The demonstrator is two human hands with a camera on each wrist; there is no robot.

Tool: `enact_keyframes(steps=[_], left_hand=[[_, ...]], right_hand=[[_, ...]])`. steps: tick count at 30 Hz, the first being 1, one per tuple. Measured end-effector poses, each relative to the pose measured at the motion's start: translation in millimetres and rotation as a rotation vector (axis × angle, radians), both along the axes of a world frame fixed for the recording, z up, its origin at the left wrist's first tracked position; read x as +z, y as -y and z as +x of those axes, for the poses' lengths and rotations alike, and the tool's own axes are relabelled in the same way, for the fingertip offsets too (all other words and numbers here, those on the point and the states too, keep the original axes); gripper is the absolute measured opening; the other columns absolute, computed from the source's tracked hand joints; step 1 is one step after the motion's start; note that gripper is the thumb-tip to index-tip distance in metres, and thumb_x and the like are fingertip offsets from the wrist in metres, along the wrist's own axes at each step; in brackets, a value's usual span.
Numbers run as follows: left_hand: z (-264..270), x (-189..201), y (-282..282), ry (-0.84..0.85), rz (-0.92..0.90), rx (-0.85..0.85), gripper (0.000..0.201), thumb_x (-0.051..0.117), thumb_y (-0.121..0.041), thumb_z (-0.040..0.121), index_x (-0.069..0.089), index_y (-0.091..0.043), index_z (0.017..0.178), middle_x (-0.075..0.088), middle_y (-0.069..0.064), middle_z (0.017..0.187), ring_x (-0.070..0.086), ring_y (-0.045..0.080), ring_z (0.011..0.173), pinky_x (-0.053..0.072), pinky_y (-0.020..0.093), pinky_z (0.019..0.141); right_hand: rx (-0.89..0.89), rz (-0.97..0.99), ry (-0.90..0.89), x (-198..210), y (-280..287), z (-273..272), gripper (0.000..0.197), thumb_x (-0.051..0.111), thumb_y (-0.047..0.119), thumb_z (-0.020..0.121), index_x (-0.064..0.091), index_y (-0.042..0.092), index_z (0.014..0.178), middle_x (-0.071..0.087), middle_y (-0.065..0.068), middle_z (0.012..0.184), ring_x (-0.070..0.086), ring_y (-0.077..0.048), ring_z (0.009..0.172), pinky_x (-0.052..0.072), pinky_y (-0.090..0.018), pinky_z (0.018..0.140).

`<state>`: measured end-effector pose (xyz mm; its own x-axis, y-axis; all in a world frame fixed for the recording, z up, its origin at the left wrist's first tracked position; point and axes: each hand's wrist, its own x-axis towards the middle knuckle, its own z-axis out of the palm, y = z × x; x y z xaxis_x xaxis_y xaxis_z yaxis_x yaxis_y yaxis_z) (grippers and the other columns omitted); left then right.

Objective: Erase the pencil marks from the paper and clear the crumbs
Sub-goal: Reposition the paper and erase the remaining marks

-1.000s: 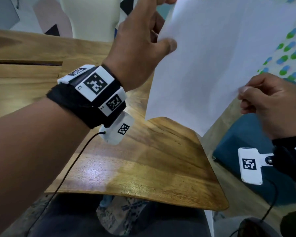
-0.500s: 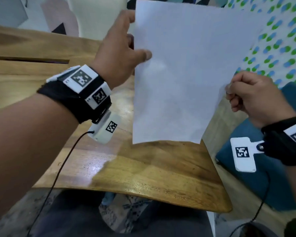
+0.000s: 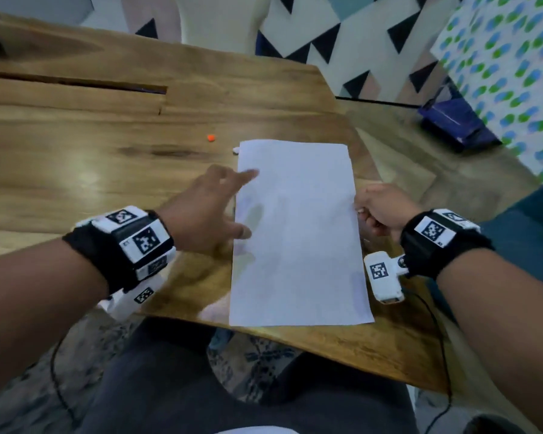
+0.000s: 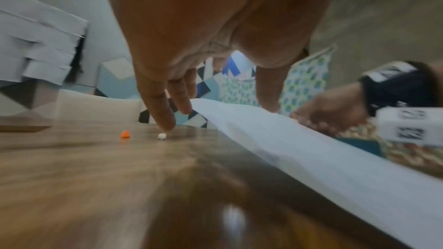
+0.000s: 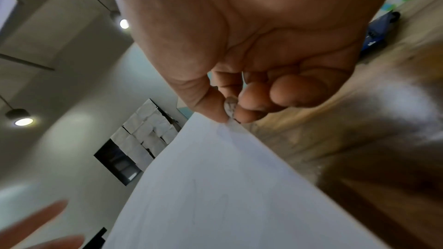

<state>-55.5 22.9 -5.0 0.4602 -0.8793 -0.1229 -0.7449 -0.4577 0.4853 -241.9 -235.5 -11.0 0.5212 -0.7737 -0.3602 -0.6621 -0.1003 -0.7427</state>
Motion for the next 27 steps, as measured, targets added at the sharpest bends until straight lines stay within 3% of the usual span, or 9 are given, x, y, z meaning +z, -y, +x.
enact_keyframes(steps=[3,6,8,11,14,16,18,21,27], left_hand=[[-11.6,-24.1,-21.9,0.099,0.286,-0.209,0.101,0.071,-0.068,0.078,0.015,-0.044,0.159,0.000,-0.005,0.169,0.008,0.025,0.154,0.025,0.048,0.122],[-16.2,-39.3,-29.3,0.191,0.403,-0.281,0.101,0.062,-0.078,0.076,0.008,-0.050,0.157,-0.011,-0.014,0.169,-0.008,0.021,0.156,0.011,0.052,0.125],[-15.0,-41.8,-30.4,0.214,0.404,-0.288,0.101,0.060,-0.081,0.075,0.006,-0.053,0.156,-0.011,-0.016,0.169,-0.010,0.020,0.156,0.010,0.055,0.124],[-13.0,-40.1,-28.5,0.214,0.404,-0.276,0.104,0.055,-0.086,0.071,0.004,-0.053,0.156,-0.012,-0.017,0.169,-0.012,0.018,0.156,0.009,0.057,0.123],[-14.2,-38.4,-24.8,0.225,0.394,-0.267,0.108,0.053,-0.089,0.067,0.008,-0.049,0.156,-0.009,-0.016,0.169,-0.009,0.018,0.156,0.010,0.057,0.122],[-13.6,-40.4,-22.9,0.261,0.381,-0.273,0.114,0.053,-0.093,0.062,0.008,-0.047,0.155,-0.007,-0.014,0.170,-0.006,0.019,0.156,0.014,0.058,0.120],[-12.6,-44.1,-22.2,0.284,0.377,-0.266,0.119,0.051,-0.095,0.057,0.005,-0.045,0.155,-0.006,-0.013,0.170,-0.005,0.021,0.156,0.017,0.059,0.119],[-11.7,-45.9,-21.1,0.296,0.403,-0.261,0.125,0.052,-0.096,0.056,-0.002,-0.044,0.156,-0.009,-0.013,0.170,-0.006,0.023,0.157,0.017,0.061,0.119],[-9.6,-40.5,-14.1,0.323,0.487,-0.277,0.128,0.054,-0.096,0.061,-0.005,-0.038,0.160,-0.020,-0.011,0.169,-0.013,0.026,0.156,0.018,0.065,0.117]], right_hand=[[0.007,-0.020,-0.063,-10.2,2.3,4.9,0.018,0.050,0.008,0.079,0.047,0.012,0.062,0.047,-0.007,0.057,0.038,-0.019,0.047,0.029,-0.023,0.046],[0.020,-0.133,-0.125,-16.1,5.7,6.3,0.011,0.053,0.013,0.079,0.055,0.012,0.068,0.057,-0.012,0.064,0.049,-0.025,0.055,0.041,-0.031,0.052],[0.047,-0.229,-0.101,-16.9,6.2,7.4,0.004,0.059,0.020,0.075,0.058,0.017,0.077,0.064,-0.009,0.068,0.055,-0.025,0.057,0.047,-0.035,0.057],[0.160,-0.360,0.004,-12.6,-6.9,14.9,0.008,0.068,0.024,0.079,0.064,0.022,0.085,0.068,0.002,0.076,0.062,-0.019,0.064,0.053,-0.034,0.064],[0.431,-0.385,0.040,-9.0,-37.6,25.7,0.008,0.070,0.022,0.087,0.073,0.023,0.094,0.068,0.009,0.082,0.060,-0.007,0.069,0.054,-0.030,0.074],[0.609,-0.399,-0.007,-11.6,-63.1,33.8,0.012,0.071,0.021,0.088,0.072,0.023,0.100,0.066,0.010,0.085,0.057,-0.002,0.072,0.048,-0.020,0.075],[0.713,-0.432,-0.055,-17.4,-85.9,42.1,0.013,0.071,0.024,0.087,0.066,0.025,0.098,0.064,0.010,0.088,0.059,-0.007,0.080,0.046,-0.018,0.075],[0.845,-0.528,-0.157,-23.7,-107.3,55.0,0.012,0.069,0.031,0.087,0.062,0.023,0.093,0.062,0.009,0.088,0.059,-0.016,0.088,0.049,-0.029,0.077],[0.875,-0.515,-0.256,-24.1,-111.8,67.7,0.013,0.061,0.032,0.092,0.060,0.020,0.095,0.065,0.002,0.094,0.059,-0.020,0.092,0.049,-0.033,0.077]])
